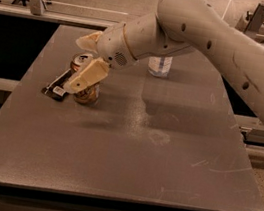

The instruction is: Move orange can near rxbar chocolate

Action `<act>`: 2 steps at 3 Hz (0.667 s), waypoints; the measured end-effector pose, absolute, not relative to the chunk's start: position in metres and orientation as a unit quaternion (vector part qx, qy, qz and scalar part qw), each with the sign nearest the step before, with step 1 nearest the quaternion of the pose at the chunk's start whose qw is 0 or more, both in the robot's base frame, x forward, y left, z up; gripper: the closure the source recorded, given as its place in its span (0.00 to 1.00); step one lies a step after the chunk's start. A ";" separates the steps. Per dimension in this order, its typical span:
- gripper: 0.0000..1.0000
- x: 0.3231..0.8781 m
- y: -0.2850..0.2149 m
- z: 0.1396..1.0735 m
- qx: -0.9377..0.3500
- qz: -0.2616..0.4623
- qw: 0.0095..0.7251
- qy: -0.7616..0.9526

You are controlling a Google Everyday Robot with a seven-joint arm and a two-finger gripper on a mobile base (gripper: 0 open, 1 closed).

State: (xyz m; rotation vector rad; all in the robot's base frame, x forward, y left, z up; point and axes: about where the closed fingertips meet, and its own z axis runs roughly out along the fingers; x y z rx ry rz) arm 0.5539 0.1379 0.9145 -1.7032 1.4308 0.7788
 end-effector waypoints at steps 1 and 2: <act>0.00 0.552 0.131 0.929 -0.671 0.285 0.380 0.569; 0.00 0.558 0.119 0.952 -0.655 0.289 0.412 0.564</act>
Offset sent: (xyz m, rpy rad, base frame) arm 0.0145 -0.0424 0.0727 0.1354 -0.0725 -0.0951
